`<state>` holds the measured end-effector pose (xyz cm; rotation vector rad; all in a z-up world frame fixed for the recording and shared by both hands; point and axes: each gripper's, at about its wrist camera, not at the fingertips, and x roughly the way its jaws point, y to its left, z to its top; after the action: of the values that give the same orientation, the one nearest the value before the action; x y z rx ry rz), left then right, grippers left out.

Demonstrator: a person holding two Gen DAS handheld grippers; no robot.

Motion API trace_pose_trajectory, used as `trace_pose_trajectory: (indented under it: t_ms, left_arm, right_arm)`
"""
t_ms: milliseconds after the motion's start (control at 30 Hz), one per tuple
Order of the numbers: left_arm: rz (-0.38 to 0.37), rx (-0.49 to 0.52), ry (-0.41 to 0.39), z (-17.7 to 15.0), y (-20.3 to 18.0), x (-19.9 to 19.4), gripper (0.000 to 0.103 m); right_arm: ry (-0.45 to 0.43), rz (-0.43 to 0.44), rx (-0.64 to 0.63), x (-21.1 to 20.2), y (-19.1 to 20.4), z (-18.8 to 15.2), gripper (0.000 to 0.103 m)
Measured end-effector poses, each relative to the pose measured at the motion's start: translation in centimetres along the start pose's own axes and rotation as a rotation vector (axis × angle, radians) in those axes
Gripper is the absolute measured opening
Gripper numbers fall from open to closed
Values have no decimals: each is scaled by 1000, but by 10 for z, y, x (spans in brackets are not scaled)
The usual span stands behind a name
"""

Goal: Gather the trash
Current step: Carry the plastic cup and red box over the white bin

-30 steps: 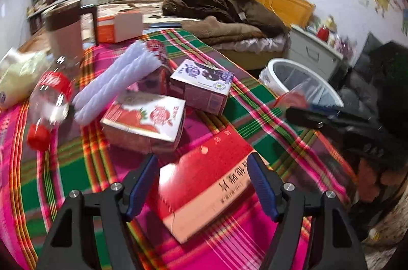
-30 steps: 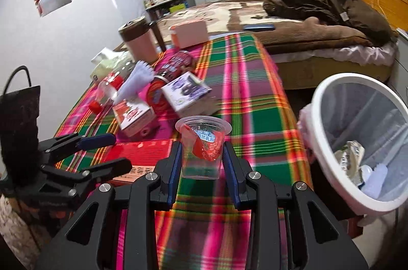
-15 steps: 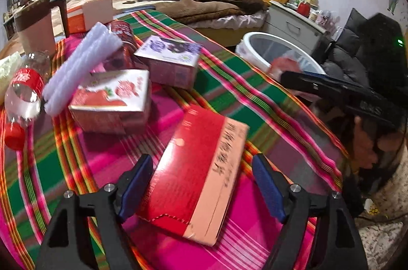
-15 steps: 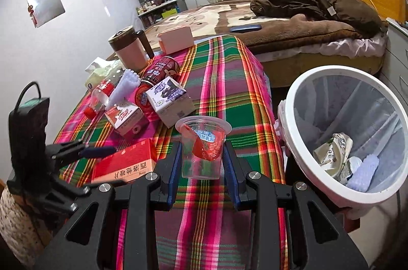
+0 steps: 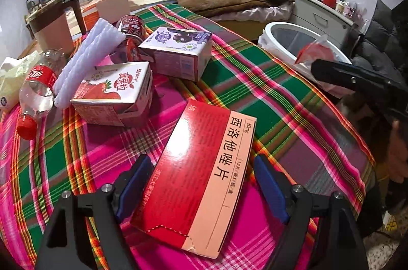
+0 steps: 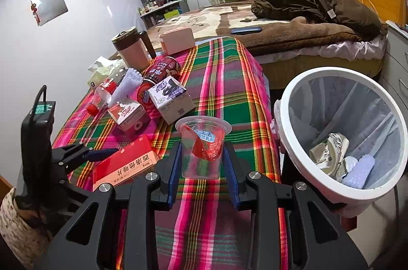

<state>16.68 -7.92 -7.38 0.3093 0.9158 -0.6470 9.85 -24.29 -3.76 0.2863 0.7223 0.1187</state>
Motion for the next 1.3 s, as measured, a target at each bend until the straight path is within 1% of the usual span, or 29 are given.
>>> trace_pose_trajectory:
  t_ms: [67,200,333,400,500,567,767,1000,1300]
  left_arm:
    - [14,-18,-6,0,0,-1,77]
    - [23,-37,-10,-3,0,-4,73]
    - [31,-53,-19,-4,-4,-9,72]
    - [41,-73,-42,-3,-5,-14,72]
    - [19,-97,-66,0,-7,-19,72]
    - [17,-96,-80,4,-13,-22,72]
    - [7,-81,-128,21,-33,-36,72]
    - [-6,-58,-174,46,-57,-43,72]
    - [-62,-31,-199,77,-94,-33,72]
  right_arm:
    - [-4,-2,-3,-2,-1,0,33]
    - [-7,0,5,-5,-5,-1,33]
    - [-11,0,6,-7,-8,-1,33]
    - [-13,-2,6,-8,-9,-1,33]
    - [-21,-6,11,-11,-12,0,33]
    - [-28,-5,13,-15,-15,2,33]
    - [-61,-24,13,-29,-24,6,33]
    - [-100,-60,33,-47,-46,13,33]
    - [-137,-128,69,-67,-82,21,33]
